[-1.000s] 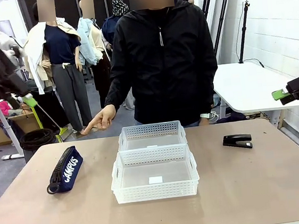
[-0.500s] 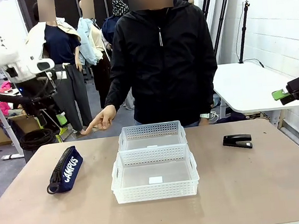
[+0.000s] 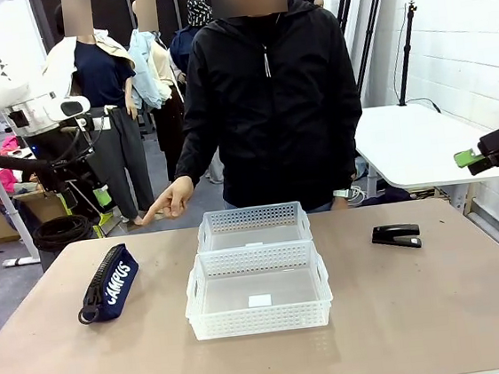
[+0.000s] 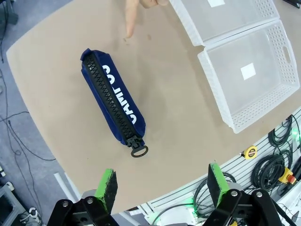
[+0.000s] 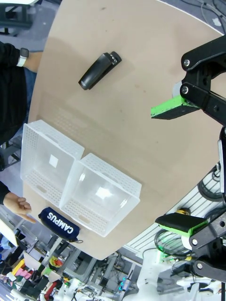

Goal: Distribute items into two baskets.
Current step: Pick up the Pencil pouch that the person points to.

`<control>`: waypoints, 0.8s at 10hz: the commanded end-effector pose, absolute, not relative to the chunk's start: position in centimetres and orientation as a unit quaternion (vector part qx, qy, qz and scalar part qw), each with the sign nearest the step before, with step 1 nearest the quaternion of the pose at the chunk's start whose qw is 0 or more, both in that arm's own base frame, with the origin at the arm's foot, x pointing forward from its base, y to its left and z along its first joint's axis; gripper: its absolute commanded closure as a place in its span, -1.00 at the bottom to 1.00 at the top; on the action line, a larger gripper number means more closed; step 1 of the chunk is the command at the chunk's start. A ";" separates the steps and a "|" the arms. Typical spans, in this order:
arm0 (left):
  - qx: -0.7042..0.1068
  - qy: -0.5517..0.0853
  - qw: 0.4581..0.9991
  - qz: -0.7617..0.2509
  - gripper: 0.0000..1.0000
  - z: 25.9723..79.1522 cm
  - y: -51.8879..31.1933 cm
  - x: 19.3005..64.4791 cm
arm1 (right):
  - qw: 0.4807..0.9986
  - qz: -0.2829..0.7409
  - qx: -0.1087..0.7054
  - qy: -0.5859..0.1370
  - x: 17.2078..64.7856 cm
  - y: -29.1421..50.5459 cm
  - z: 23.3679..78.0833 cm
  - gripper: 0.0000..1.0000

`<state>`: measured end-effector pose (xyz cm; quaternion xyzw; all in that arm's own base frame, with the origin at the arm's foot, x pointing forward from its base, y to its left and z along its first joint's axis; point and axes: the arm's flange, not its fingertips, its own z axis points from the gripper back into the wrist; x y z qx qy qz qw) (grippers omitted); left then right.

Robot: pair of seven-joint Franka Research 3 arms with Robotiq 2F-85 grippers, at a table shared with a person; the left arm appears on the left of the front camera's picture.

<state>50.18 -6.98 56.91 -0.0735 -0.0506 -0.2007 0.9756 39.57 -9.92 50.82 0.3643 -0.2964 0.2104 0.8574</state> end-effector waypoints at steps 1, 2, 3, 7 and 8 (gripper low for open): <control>-0.074 -0.049 0.976 -0.201 -1.00 56.9 -6.9 50.1 | 0.857 0.211 0.365 -0.296 39.6 -9.9 50.8 -1.00; -0.074 -0.049 0.976 -0.201 -1.00 56.9 -6.9 50.1 | 0.857 0.211 0.365 -0.296 39.6 -9.9 50.8 -1.00; -0.074 -0.049 0.976 -0.201 -1.00 56.9 -6.9 50.1 | 0.857 0.211 0.365 -0.296 39.6 -9.9 50.8 -1.00; -0.036 -0.019 0.983 -0.178 -1.00 50.8 -8.2 52.5 | 0.857 0.211 0.365 -0.296 39.6 -9.9 50.8 -1.00; -0.021 -0.015 0.986 -0.168 -1.00 48.8 -8.8 52.8 | 0.857 0.211 0.365 -0.296 39.6 -9.9 50.8 -1.00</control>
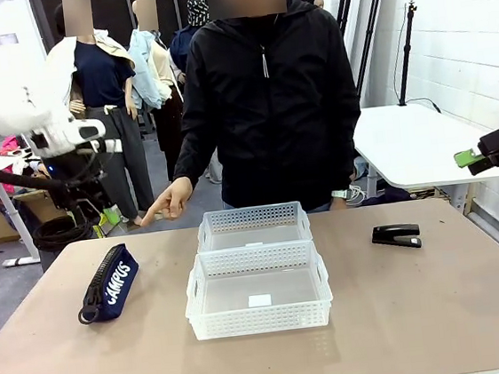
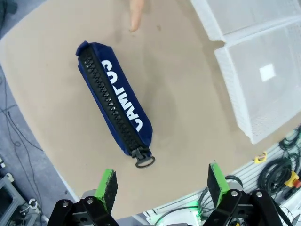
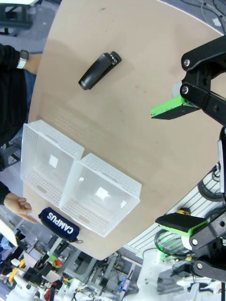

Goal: Distribute items into two baskets.
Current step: Pick up the Pencil pouch that the person points to.

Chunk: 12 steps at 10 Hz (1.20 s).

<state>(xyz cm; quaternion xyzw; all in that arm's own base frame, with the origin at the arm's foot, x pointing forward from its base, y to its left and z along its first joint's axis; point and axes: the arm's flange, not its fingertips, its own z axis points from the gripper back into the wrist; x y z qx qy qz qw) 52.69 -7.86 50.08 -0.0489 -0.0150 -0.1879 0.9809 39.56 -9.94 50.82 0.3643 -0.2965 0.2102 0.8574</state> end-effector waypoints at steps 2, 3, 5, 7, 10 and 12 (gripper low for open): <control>0.021 -0.042 0.993 -0.109 -1.00 45.8 -9.1 53.6 | 0.857 0.211 0.365 -0.296 39.6 -9.9 50.8 -1.00; 0.021 -0.040 0.994 -0.102 -1.00 44.5 -9.0 53.9 | 0.857 0.211 0.365 -0.296 39.6 -9.9 50.8 -1.00; 0.024 -0.031 0.995 -0.091 -1.00 42.7 -8.1 54.6 | 0.857 0.211 0.365 -0.296 39.6 -9.9 50.8 -1.00; 0.046 -0.030 0.995 -0.086 -1.00 40.4 -7.7 54.6 | 0.857 0.211 0.365 -0.296 39.6 -9.9 50.8 -1.00; 0.015 -0.022 0.994 -0.103 -1.00 37.6 -7.3 55.3 | 0.857 0.211 0.365 -0.296 39.6 -9.9 50.8 -1.00; 0.008 -0.021 0.994 -0.107 -1.00 35.9 -7.1 55.7 | 0.857 0.211 0.365 -0.296 39.6 -9.9 50.8 -1.00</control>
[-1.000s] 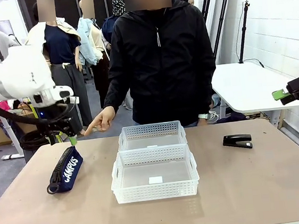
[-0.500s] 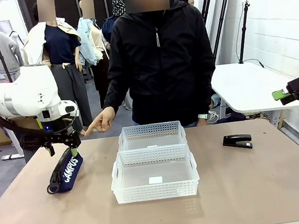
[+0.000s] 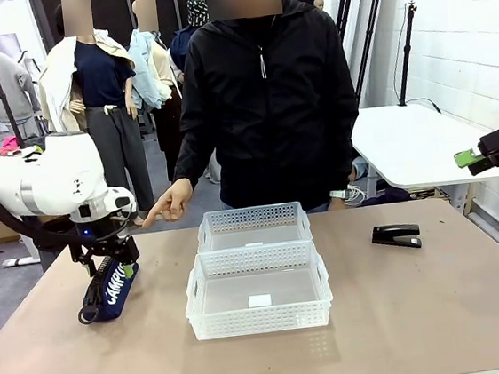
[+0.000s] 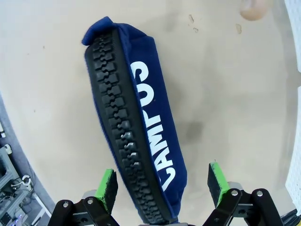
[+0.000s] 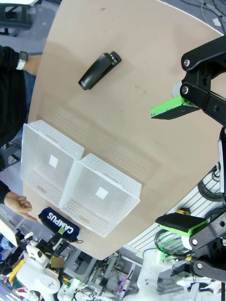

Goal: Distribute items into two baskets.
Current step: Pick up the Pencil pouch that the person points to.

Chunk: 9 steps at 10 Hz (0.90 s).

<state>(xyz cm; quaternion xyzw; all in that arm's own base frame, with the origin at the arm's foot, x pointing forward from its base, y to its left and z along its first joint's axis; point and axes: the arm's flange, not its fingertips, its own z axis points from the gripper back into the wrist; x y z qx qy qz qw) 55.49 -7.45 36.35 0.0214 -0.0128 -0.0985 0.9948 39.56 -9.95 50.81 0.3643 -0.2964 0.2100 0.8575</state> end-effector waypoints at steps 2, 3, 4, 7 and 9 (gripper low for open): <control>0.015 -0.025 0.995 -0.100 -1.00 34.8 -6.7 55.8 | 0.857 0.211 0.365 -0.296 39.6 -9.9 50.8 -1.00; 0.018 -0.029 0.994 -0.101 -1.00 34.3 -6.6 55.7 | 0.857 0.211 0.365 -0.296 39.6 -9.9 50.8 -1.00; 0.022 -0.027 0.995 -0.099 -1.00 33.8 -6.4 55.8 | 0.857 0.211 0.365 -0.296 39.6 -9.9 50.8 -1.00; 0.023 -0.021 0.995 -0.097 -0.28 33.5 -5.8 56.0 | 0.857 0.211 0.365 -0.296 39.6 -9.9 50.8 -1.00; 0.019 -0.020 0.995 -0.098 0.52 33.7 -5.7 56.1 | 0.857 0.211 0.365 -0.296 39.6 -9.9 50.8 -1.00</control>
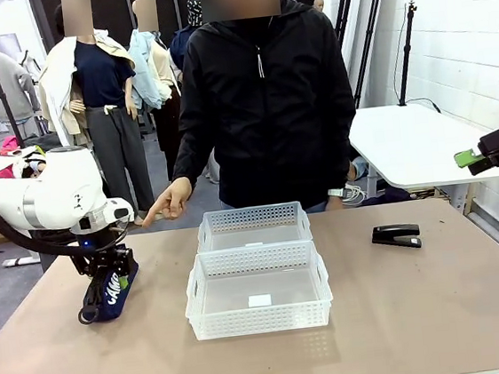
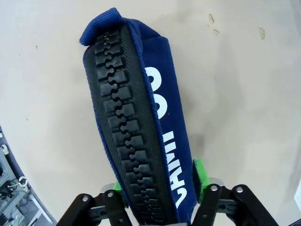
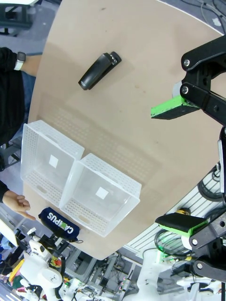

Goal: Distribute items into two baskets.
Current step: Pick up the Pencil pouch that the person points to.

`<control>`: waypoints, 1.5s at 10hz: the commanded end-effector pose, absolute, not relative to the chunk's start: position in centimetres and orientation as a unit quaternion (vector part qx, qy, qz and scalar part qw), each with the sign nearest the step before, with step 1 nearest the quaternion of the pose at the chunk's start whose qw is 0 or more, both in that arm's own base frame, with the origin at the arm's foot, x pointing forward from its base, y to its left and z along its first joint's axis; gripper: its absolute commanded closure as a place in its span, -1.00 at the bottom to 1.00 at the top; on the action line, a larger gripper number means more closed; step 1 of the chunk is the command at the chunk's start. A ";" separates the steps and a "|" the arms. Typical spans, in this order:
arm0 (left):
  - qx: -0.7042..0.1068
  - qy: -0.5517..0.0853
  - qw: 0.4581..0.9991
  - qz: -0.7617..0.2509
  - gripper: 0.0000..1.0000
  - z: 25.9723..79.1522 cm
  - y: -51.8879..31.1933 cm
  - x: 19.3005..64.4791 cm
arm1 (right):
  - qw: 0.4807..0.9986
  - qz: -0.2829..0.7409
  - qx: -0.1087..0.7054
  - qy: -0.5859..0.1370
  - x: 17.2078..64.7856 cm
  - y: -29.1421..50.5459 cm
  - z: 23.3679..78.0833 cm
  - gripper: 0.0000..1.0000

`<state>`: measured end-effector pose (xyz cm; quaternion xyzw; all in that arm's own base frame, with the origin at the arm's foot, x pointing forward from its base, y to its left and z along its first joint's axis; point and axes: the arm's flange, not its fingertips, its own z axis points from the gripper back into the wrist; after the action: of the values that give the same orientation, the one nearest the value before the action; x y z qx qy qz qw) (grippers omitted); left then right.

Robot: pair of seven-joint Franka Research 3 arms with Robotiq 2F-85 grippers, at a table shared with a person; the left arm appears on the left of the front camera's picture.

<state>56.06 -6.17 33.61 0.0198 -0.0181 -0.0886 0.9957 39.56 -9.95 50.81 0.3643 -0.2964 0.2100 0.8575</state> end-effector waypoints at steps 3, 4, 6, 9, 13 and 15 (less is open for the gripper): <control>0.012 -0.018 0.995 -0.095 1.00 34.7 -5.0 56.1 | 0.857 0.211 0.365 -0.296 39.6 -9.9 50.8 -1.00; 0.010 -0.017 0.995 -0.095 1.00 35.0 -4.8 56.1 | 0.857 0.211 0.365 -0.296 39.6 -9.9 50.8 -1.00; 0.002 -0.004 0.995 -0.099 1.00 35.3 -4.5 56.1 | 0.857 0.211 0.365 -0.296 39.6 -9.9 50.8 -1.00; -0.037 0.032 0.993 -0.109 1.00 39.1 -2.8 55.8 | 0.857 0.211 0.365 -0.296 39.6 -9.9 50.8 -1.00; -0.012 0.027 0.992 -0.119 1.00 51.3 2.1 53.1 | 0.857 0.211 0.365 -0.296 39.6 -9.9 50.8 -1.00; 0.005 -0.005 0.994 -0.110 1.00 55.8 3.2 50.3 | 0.857 0.211 0.365 -0.296 39.6 -9.9 50.8 -1.00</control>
<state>51.11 3.19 55.25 -0.0038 0.0078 -0.1023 0.9947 39.58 -9.96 50.83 0.3641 -0.2965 0.2100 0.8575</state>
